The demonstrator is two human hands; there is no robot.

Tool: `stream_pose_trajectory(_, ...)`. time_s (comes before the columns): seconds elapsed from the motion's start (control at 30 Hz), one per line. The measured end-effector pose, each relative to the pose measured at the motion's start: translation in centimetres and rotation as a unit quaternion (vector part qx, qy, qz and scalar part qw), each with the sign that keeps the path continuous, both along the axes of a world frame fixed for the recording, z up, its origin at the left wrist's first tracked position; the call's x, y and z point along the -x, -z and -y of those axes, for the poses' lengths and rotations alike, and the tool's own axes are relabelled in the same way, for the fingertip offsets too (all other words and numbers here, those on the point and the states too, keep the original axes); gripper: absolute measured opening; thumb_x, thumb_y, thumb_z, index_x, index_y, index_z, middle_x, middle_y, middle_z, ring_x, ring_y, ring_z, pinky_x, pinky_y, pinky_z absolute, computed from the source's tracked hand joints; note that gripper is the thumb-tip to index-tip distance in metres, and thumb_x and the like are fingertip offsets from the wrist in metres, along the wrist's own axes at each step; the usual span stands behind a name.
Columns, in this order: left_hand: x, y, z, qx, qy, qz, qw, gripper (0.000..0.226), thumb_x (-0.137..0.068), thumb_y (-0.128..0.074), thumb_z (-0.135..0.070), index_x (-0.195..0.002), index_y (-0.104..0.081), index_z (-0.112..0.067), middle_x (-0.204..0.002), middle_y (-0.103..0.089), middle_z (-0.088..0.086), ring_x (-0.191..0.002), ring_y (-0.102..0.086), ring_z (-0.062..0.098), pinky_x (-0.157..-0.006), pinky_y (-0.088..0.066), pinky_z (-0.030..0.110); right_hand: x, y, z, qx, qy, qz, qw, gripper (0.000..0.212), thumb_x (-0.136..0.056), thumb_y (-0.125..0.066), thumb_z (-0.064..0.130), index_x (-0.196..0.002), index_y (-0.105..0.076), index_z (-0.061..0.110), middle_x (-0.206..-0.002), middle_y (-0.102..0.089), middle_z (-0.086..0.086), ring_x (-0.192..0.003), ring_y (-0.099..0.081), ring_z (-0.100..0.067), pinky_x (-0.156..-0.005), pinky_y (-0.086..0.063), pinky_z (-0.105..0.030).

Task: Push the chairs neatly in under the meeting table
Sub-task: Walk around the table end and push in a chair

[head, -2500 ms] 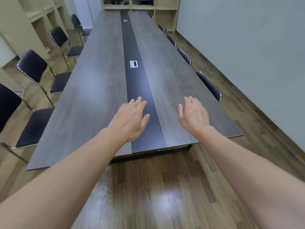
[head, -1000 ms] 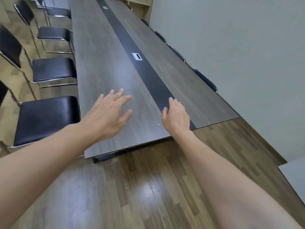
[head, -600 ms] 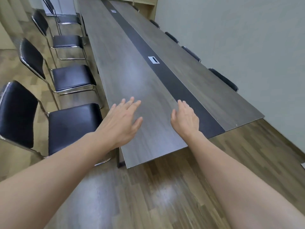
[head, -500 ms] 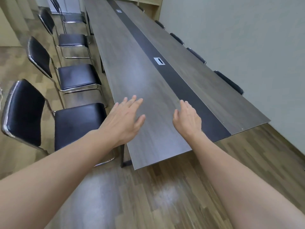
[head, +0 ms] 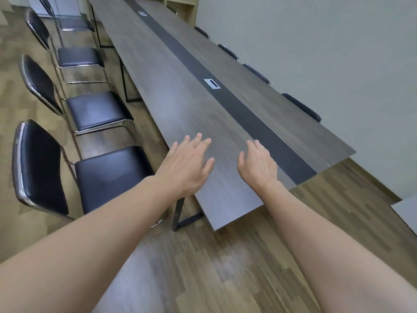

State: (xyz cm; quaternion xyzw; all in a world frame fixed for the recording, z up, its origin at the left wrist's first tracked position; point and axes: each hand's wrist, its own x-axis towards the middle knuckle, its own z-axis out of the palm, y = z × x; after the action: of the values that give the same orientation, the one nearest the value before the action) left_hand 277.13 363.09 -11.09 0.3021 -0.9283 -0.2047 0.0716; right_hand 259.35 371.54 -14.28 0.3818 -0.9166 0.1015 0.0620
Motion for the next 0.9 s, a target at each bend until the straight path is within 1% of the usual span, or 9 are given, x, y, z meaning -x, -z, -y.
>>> stream_pose_trajectory(0.07, -2.1, -0.3, 0.5, 0.003, 0.019, -0.003, 1.0, 0.058, -0.106, -0.032, -0.041, -0.158, -0.017, -0.022, -0.166, -0.009, 0.002, -0.153, -0.007, 0.025, -0.123, -0.009, 0.045, -2.1, -0.1, -0.1, -0.003, 0.022, -0.001, 1.0, 0.022, -0.098, -0.038, 0.026, -0.104, -0.049, 0.008, -0.118, -0.053, -0.011, -0.105, -0.052, -0.031, -0.073, -0.04, -0.036)
stream_pose_trajectory(0.13, -4.8, -0.5, 1.2, 0.017, 0.045, -0.005, 0.999, 0.057, -0.106, -0.032, -0.041, -0.158, -0.018, -0.022, -0.166, -0.01, 0.003, -0.152, -0.009, 0.026, -0.123, -0.01, 0.045, -4.7, -0.3, 0.0, -0.013, 0.042, 0.009, 0.999, 0.025, -0.099, -0.038, 0.028, -0.107, -0.05, 0.007, -0.121, -0.053, -0.01, -0.11, -0.052, -0.032, -0.074, -0.039, -0.036)
stream_pose_trajectory(0.2, -7.5, -0.7, 2.0, 0.031, 0.065, -0.008, 0.997, 0.057, -0.106, -0.032, -0.041, -0.157, -0.019, -0.021, -0.166, -0.012, 0.003, -0.152, -0.01, 0.026, -0.122, -0.011, 0.045, -7.4, -0.6, 0.4, -0.023, 0.055, 0.015, 0.998, 0.033, -0.101, -0.036, 0.03, -0.119, -0.051, 0.008, -0.132, -0.05, -0.011, -0.12, -0.05, -0.033, -0.083, -0.044, -0.04)
stream_pose_trajectory(0.27, -9.9, -0.7, 2.9, 0.037, 0.081, 0.001, 0.996, 0.056, -0.106, -0.031, -0.041, -0.157, -0.02, -0.021, -0.165, -0.013, 0.003, -0.152, -0.01, 0.026, -0.122, -0.012, 0.046, -10.1, -1.2, 0.8, -0.028, 0.069, 0.022, 0.997, 0.038, -0.102, -0.035, 0.031, -0.128, -0.049, 0.007, -0.139, -0.048, -0.013, -0.125, -0.048, -0.032, -0.093, -0.045, -0.042)
stream_pose_trajectory(0.4, -14.1, -0.1, 4.6, 0.036, 0.099, 0.004, 0.994, 0.055, -0.106, -0.031, -0.041, -0.157, -0.021, -0.021, -0.165, -0.016, 0.004, -0.152, -0.013, 0.027, -0.122, -0.013, 0.047, -14.8, -1.3, 1.0, -0.021, 0.083, 0.023, 0.996, 0.04, -0.102, -0.033, 0.031, -0.128, -0.05, 0.005, -0.137, -0.051, -0.014, -0.122, -0.05, -0.033, -0.094, -0.044, -0.042)
stream_pose_trajectory(0.53, -17.5, 0.7, 6.0, 0.035, 0.114, 0.007, 0.993, 0.056, -0.106, -0.031, -0.041, -0.157, -0.02, -0.02, -0.165, -0.016, 0.005, -0.151, -0.014, 0.029, -0.122, -0.014, 0.048, -18.7, -1.2, 1.6, -0.004, 0.079, 0.036, 0.996, 0.046, -0.103, -0.033, 0.032, -0.14, -0.045, 0.008, -0.147, -0.045, -0.011, -0.131, -0.046, -0.032, -0.102, -0.041, -0.042)
stream_pose_trajectory(0.7, -20.4, 1.5, 8.4, 0.034, 0.107, 0.014, 0.994, 0.057, -0.106, -0.031, -0.041, -0.157, -0.02, -0.02, -0.164, -0.017, 0.006, -0.151, -0.016, 0.03, -0.121, -0.017, 0.049, -22.9, -1.2, 3.6, 0.006, 0.073, 0.032, 0.997, 0.041, -0.103, -0.034, 0.03, -0.133, -0.049, 0.007, -0.133, -0.055, -0.01, -0.118, -0.054, -0.031, -0.092, -0.044, -0.039)
stream_pose_trajectory(0.8, -21.9, 1.5, 10.3, 0.036, 0.1, 0.016, 0.994, 0.056, -0.106, -0.032, -0.04, -0.156, -0.021, -0.019, -0.164, -0.018, 0.006, -0.15, -0.017, 0.03, -0.121, -0.017, 0.049, -24.6, -1.1, 5.8, 0.022, 0.066, 0.03, 0.997, 0.035, -0.102, -0.033, 0.03, -0.121, -0.053, 0.007, -0.121, -0.059, -0.01, -0.108, -0.056, -0.031, -0.084, -0.044, -0.038)
stream_pose_trajectory(0.9, -23.3, 1.3, 12.9, 0.031, 0.096, 0.012, 0.995, 0.056, -0.105, -0.031, -0.041, -0.156, -0.021, -0.019, -0.164, -0.018, 0.006, -0.15, -0.016, 0.03, -0.121, -0.016, 0.049, -25.8, -1.3, 8.4, 0.022, 0.068, 0.034, 0.997, 0.036, -0.102, -0.033, 0.03, -0.123, -0.052, 0.008, -0.121, -0.059, -0.01, -0.108, -0.057, -0.03, -0.084, -0.044, -0.036)
